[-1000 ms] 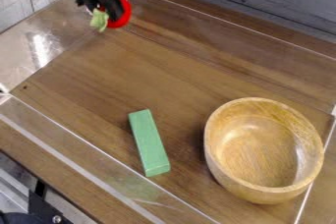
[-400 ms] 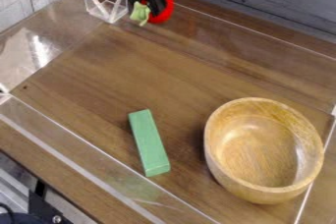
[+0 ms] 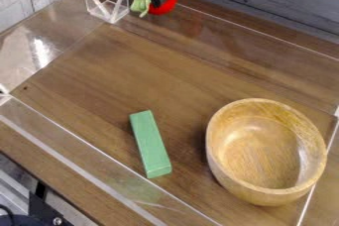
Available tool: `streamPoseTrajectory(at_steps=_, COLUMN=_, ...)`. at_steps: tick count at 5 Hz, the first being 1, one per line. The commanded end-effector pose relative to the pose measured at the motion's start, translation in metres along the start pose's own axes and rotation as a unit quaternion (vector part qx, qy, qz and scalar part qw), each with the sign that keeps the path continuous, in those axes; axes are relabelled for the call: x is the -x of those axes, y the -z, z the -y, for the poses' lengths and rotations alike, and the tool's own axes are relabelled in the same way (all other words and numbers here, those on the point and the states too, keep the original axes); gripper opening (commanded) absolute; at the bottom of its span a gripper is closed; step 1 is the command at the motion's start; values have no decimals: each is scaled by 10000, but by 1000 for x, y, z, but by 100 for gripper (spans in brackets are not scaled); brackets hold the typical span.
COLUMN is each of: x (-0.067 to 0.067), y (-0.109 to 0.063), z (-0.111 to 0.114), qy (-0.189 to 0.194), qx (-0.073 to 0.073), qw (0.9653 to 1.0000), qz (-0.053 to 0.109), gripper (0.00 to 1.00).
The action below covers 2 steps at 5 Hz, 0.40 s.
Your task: Move the red object to the right side of the table
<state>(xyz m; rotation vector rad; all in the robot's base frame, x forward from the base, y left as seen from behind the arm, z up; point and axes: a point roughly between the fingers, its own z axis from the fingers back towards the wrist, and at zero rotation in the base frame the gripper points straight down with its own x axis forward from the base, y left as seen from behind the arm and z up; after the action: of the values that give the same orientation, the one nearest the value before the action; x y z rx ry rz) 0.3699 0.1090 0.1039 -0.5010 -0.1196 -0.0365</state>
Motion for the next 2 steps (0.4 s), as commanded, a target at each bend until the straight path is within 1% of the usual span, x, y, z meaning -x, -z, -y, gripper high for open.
streamPoseTrajectory(at_steps=1, x=-4, y=-24, z=29, qy=444, qx=-213, qw=9983, qz=315, gripper=0)
streamPoseTrajectory(at_steps=2, x=-4, y=-21, z=44, qy=702, qx=-172, qw=9972, qz=209, gripper=0)
